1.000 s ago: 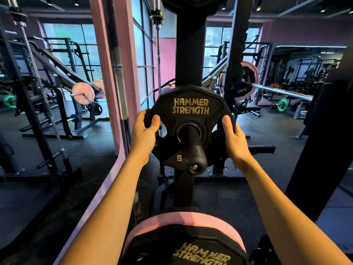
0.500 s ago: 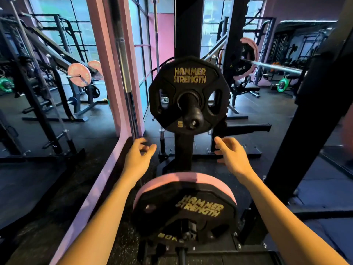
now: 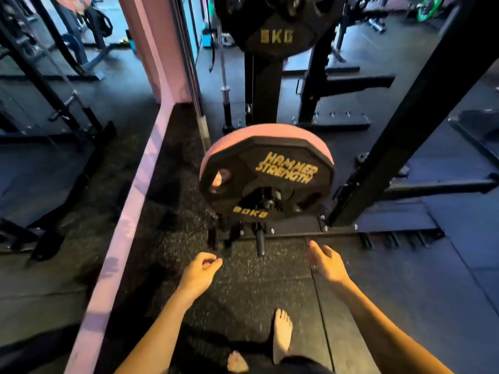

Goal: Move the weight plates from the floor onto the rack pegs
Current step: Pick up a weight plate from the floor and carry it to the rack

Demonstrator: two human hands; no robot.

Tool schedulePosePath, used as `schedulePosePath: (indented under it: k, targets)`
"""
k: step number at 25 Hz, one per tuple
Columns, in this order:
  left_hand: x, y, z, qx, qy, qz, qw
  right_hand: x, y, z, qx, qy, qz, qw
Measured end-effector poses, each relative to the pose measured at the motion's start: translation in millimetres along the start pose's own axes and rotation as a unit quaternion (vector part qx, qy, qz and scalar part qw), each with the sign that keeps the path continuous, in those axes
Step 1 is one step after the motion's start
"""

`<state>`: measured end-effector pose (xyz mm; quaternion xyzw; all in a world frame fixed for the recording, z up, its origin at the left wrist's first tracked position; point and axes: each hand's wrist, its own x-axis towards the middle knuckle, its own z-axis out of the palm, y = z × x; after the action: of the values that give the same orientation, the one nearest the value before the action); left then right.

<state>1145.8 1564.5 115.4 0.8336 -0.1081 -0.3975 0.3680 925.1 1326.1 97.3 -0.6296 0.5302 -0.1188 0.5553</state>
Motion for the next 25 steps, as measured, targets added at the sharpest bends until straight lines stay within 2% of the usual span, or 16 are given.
schedulePosePath:
  k: [4, 7, 10, 13, 17, 21, 25]
  targets:
    - [-21.1, -88.1, 30.2, 0.093, -0.064, -0.103, 0.988, -55.4, 81.1, 3.5, 0.006, -0.004, 0.118, 0.993]
    - [-49.9, -137.7, 53.6, 0.164, -0.127, -0.159, 0.965, -96.8, 139.0, -12.0, 0.009, -0.009, 0.223, 0.975]
    - [-75.5, -156.7, 68.8, 0.245, -0.189, -0.192, 0.931, -137.7, 193.8, -38.2, 0.009, -0.018, 0.313, 0.95]
    - [-84.4, -149.2, 88.1, 0.305, -0.213, -0.183, 0.91, -170.8, 224.7, -66.4, 0.041, 0.008, 0.356, 0.934]
    - [-93.0, -106.0, 149.3, 0.371, -0.233, -0.146, 0.887, -219.8, 270.1, -116.5, 0.169, 0.09, 0.378, 0.906]
    - [-109.9, -62.8, 248.4, 0.412, -0.259, -0.086, 0.869, -284.2, 335.2, -171.9, 0.21, 0.154, 0.383, 0.886]
    - [-170.7, -39.5, 379.4, 0.476, -0.311, -0.018, 0.822, -361.2, 410.1, -239.8, 0.224, 0.195, 0.416, 0.86]
